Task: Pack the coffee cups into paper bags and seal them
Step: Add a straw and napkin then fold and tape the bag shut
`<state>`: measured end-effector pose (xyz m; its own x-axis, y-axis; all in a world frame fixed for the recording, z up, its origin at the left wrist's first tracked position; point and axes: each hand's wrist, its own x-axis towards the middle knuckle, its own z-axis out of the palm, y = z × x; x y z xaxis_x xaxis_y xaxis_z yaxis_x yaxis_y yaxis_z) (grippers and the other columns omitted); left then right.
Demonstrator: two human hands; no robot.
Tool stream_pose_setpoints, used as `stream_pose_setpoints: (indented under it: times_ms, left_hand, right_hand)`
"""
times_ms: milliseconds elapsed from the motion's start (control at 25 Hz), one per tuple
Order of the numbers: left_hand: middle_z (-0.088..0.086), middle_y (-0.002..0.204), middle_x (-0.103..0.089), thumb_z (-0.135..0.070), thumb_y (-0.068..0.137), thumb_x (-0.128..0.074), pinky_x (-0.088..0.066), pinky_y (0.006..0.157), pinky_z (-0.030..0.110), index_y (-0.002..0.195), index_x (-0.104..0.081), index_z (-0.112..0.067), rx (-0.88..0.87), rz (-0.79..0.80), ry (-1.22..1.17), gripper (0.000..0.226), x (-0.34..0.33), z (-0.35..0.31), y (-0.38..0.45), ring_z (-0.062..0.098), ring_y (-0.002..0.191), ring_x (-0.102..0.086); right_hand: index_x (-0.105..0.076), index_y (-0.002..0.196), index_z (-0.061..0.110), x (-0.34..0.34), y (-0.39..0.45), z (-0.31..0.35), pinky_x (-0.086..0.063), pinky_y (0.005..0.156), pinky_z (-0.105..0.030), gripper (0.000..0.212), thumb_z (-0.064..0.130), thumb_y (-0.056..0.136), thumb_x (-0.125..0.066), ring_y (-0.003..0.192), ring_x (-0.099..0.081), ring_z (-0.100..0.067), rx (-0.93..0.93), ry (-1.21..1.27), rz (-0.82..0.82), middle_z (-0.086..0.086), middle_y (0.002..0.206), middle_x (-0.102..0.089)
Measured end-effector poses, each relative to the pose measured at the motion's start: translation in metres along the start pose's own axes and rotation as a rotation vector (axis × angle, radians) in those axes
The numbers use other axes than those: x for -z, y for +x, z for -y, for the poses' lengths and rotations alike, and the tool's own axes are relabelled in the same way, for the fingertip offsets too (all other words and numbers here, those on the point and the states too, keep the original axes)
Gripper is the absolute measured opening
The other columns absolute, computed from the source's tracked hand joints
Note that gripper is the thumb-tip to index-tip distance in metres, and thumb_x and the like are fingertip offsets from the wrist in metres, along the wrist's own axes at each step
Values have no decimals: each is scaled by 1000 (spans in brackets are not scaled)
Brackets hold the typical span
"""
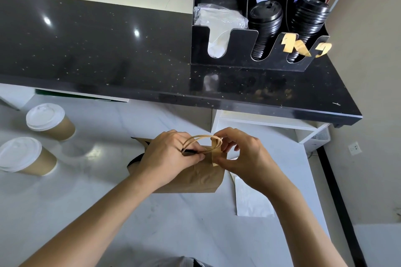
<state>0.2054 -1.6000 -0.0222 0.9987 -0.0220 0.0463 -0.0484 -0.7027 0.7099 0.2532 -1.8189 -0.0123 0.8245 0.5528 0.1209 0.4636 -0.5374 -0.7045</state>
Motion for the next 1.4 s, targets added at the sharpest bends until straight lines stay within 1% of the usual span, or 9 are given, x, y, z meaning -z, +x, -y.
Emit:
stream_pose_setpoints:
  times_ms: [280,480,560,680,840,960,1120,1280,1400]
  left_hand:
    - [-18,87,-71,-51,77,-65,-48,80,36,87,-79,-42,-4,0,10,20,0,0,-1,7,89,-58]
    - [-22,89,-70,-52,77,-67,-49,80,35,91,-79,-44,-15,-4,24,20,-1,0,0,7,89,-59]
    - [-23,90,-70,-52,78,-67,-49,80,36,92,-79,-46,-11,-6,19,20,-1,1,0,6,90,-59]
    - [-24,91,-71,-51,79,-69,-49,81,36,93,-78,-47,-10,-6,10,18,-1,0,-1,6,91,-59]
    - [-23,90,-70,-52,78,-68,-49,80,34,92,-78,-45,-17,-10,21,18,-1,0,0,6,89,-58]
    - [-22,88,-69,-54,79,-65,-46,77,30,92,-79,-44,-27,-3,47,21,-2,2,0,5,87,-57]
    - [-22,88,-70,-52,78,-67,-47,79,31,90,-79,-46,-22,-5,12,18,-2,0,-2,7,88,-58]
    - [-20,90,-72,-52,77,-68,-49,81,34,90,-78,-46,-16,-17,-3,17,-1,0,-2,7,89,-60]
    - [-21,91,-72,-52,77,-67,-48,80,31,90,-79,-46,-16,-16,-1,18,-2,-1,-2,6,89,-59]
  right_hand:
    - [-59,125,35,-10,-7,-5,-50,84,-40,49,19,84,-79,89,-63,-8,72,-71,-83,15,92,-61]
    - [-38,147,47,-13,-15,-12,-48,84,-25,85,24,81,-86,95,-60,-10,-17,-16,-137,18,105,-57]
    - [-44,136,43,-18,-17,-14,-46,83,-19,77,24,77,-89,99,-59,-10,-35,12,-202,16,111,-54]
    - [-52,103,26,-26,-22,-17,-42,80,-15,51,18,73,-92,97,-56,-9,-53,98,-347,9,105,-52]
    - [-62,74,18,-36,-31,-17,-49,78,-30,31,6,73,-91,96,-59,-15,-8,195,-428,1,98,-52]
    - [-76,86,30,-40,-32,-13,-47,86,-25,24,13,76,-90,102,-60,-16,6,208,-404,3,112,-54]
    - [-81,95,34,-40,-26,-20,-44,85,-23,24,15,81,-86,98,-60,-17,19,152,-419,6,119,-55]
    - [-81,101,35,-42,-25,-28,-49,80,-38,16,28,86,-81,93,-59,-18,55,127,-433,8,121,-58]
    - [-81,100,34,-40,-24,-29,-48,81,-46,14,35,87,-78,94,-58,-9,71,62,-406,11,120,-60]
